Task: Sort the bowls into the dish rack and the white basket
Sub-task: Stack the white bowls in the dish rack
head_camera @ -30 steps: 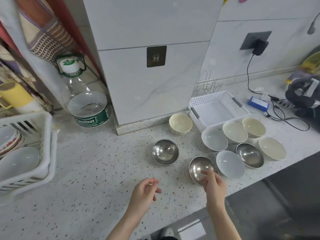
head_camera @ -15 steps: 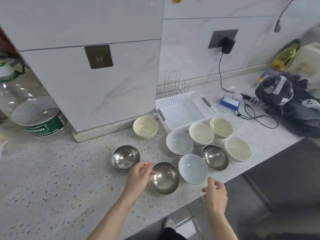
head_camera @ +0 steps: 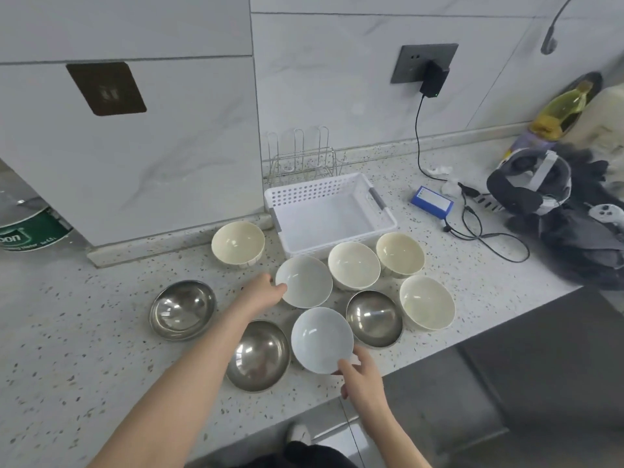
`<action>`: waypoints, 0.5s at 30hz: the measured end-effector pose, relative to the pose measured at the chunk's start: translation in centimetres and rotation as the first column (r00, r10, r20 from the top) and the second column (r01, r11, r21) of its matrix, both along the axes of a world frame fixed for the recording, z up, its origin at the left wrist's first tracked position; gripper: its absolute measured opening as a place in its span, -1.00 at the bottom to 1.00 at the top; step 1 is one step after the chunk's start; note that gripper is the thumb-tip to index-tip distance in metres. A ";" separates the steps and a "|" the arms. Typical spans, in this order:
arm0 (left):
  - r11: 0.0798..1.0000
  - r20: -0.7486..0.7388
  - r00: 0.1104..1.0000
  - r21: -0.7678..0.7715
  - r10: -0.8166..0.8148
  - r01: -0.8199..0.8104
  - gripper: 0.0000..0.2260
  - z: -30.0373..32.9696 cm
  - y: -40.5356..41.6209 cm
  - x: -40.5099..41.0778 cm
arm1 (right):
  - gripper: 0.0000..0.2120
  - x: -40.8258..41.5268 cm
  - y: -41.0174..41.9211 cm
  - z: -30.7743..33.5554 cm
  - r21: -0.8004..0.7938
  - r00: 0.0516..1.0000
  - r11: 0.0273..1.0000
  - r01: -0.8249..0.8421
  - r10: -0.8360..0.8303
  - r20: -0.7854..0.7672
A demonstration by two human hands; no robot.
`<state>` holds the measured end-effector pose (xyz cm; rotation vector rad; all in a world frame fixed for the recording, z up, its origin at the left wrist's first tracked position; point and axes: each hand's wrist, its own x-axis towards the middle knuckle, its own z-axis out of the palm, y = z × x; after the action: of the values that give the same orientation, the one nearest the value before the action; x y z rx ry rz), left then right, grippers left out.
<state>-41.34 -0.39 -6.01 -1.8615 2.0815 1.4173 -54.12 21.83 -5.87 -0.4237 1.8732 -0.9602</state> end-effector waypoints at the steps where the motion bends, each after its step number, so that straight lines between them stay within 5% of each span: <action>1: 1.000 -0.008 1.000 0.024 0.020 -0.019 -0.72 -0.1 -0.1 -0.3 | -0.66 0.0 -0.1 -0.1 0.003 1.000 1.000 -0.008 0.007 0.013; 10: 0.969 -0.071 0.983 0.192 0.171 -0.155 -0.95 -0.5 -0.1 -1.3 | -0.75 -1.3 -0.5 0.2 -0.045 1.000 0.999 -0.019 0.019 -0.008; 15: 0.956 -0.121 0.963 0.198 0.242 -0.216 -0.92 0.5 0.3 -1.4 | -0.72 -2.1 -0.8 1.4 -0.133 0.995 0.988 0.073 -0.063 0.077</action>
<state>-42.72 -0.10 -5.48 -2.0336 1.7592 1.7781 -56.21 21.07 -4.45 -0.4023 1.7730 -1.1383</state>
